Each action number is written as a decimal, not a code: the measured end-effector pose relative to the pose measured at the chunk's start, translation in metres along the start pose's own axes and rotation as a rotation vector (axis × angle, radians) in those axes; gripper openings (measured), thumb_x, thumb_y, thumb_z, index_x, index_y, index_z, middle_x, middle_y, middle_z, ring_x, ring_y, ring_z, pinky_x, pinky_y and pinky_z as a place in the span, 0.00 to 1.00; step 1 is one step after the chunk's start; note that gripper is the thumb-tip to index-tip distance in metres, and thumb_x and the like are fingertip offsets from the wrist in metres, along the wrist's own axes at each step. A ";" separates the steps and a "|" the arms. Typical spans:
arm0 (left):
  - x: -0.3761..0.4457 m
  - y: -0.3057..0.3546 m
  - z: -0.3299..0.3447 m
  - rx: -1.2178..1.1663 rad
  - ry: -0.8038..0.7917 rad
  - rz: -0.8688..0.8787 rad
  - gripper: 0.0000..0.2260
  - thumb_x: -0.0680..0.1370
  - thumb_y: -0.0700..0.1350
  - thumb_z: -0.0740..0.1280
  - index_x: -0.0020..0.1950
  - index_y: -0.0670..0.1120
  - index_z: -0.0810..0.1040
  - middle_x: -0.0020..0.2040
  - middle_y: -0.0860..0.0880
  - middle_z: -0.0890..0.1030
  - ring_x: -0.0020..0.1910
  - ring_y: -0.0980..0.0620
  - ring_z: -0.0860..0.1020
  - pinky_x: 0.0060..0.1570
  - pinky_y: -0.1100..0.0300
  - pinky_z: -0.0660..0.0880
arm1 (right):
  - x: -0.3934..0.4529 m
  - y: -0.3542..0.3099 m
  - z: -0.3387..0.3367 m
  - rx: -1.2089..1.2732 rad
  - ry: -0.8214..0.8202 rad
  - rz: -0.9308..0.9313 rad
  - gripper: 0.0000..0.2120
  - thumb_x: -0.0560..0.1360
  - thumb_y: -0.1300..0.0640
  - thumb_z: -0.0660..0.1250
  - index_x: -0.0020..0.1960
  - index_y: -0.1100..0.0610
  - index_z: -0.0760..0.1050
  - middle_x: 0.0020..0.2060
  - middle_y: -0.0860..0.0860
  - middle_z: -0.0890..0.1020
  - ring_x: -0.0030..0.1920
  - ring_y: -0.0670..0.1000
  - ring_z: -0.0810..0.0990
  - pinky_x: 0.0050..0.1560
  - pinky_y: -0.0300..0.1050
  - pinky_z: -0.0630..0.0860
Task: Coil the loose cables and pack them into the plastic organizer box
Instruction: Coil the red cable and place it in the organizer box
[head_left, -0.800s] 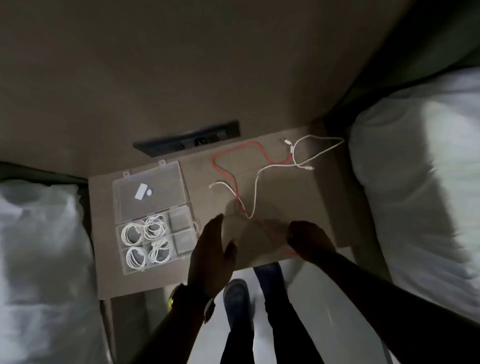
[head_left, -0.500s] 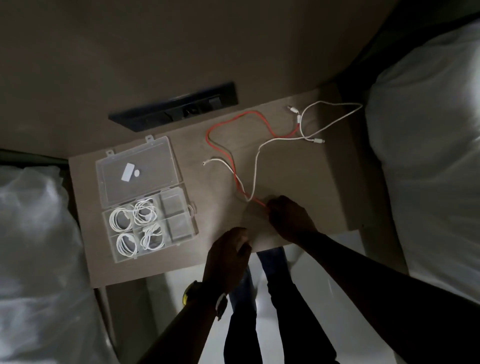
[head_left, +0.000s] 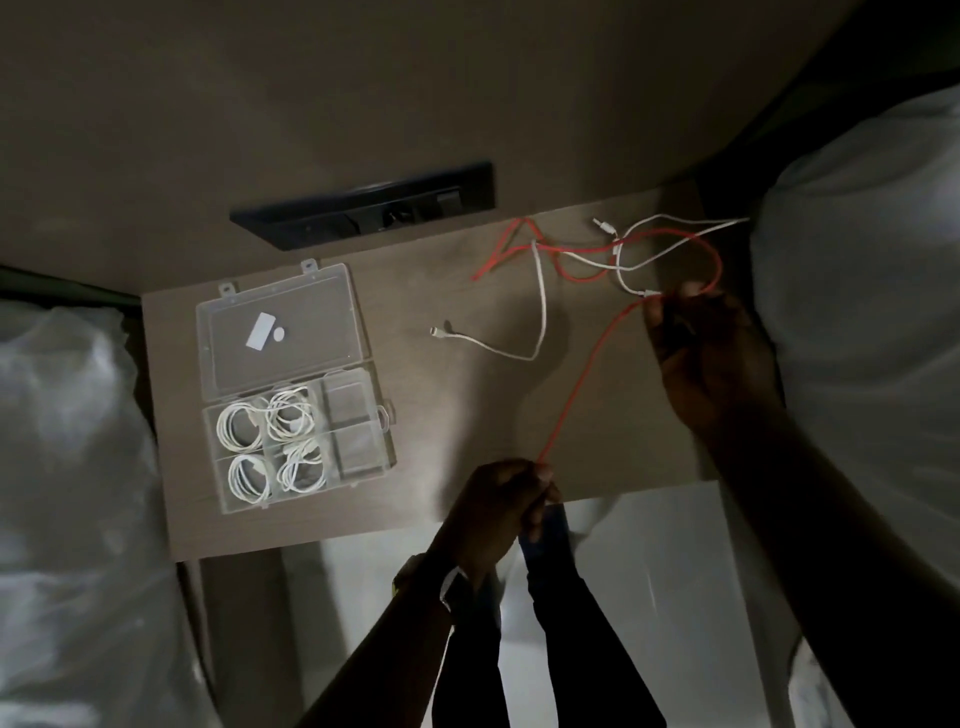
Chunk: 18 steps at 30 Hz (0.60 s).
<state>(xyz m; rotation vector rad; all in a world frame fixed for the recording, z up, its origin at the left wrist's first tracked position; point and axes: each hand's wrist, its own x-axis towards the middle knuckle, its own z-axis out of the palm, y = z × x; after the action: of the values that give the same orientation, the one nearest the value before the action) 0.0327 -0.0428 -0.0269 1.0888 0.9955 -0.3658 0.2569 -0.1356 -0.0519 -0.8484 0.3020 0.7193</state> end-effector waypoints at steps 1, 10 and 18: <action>-0.003 -0.007 -0.004 0.031 -0.019 -0.039 0.13 0.82 0.44 0.63 0.42 0.39 0.79 0.28 0.51 0.75 0.29 0.52 0.70 0.34 0.58 0.71 | 0.005 -0.002 -0.006 0.009 0.045 -0.021 0.16 0.80 0.71 0.56 0.40 0.57 0.75 0.36 0.50 0.80 0.36 0.49 0.80 0.43 0.42 0.80; -0.033 0.013 -0.029 -0.889 -0.393 0.126 0.11 0.75 0.52 0.70 0.40 0.45 0.80 0.32 0.51 0.79 0.30 0.54 0.78 0.38 0.57 0.78 | -0.010 0.033 -0.050 -0.535 0.370 0.084 0.15 0.78 0.70 0.59 0.40 0.53 0.76 0.28 0.46 0.84 0.33 0.45 0.84 0.42 0.47 0.78; 0.034 0.070 -0.064 -0.823 0.328 0.531 0.10 0.82 0.44 0.60 0.55 0.48 0.81 0.58 0.46 0.82 0.64 0.49 0.78 0.68 0.52 0.71 | -0.101 0.048 -0.019 -0.686 -0.050 0.151 0.03 0.74 0.57 0.70 0.42 0.54 0.77 0.39 0.52 0.84 0.42 0.56 0.85 0.38 0.45 0.80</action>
<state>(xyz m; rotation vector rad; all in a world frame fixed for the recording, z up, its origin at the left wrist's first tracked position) 0.0682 0.0514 -0.0216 0.6108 0.9581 0.6333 0.1507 -0.1746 -0.0398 -1.4638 0.0667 1.0052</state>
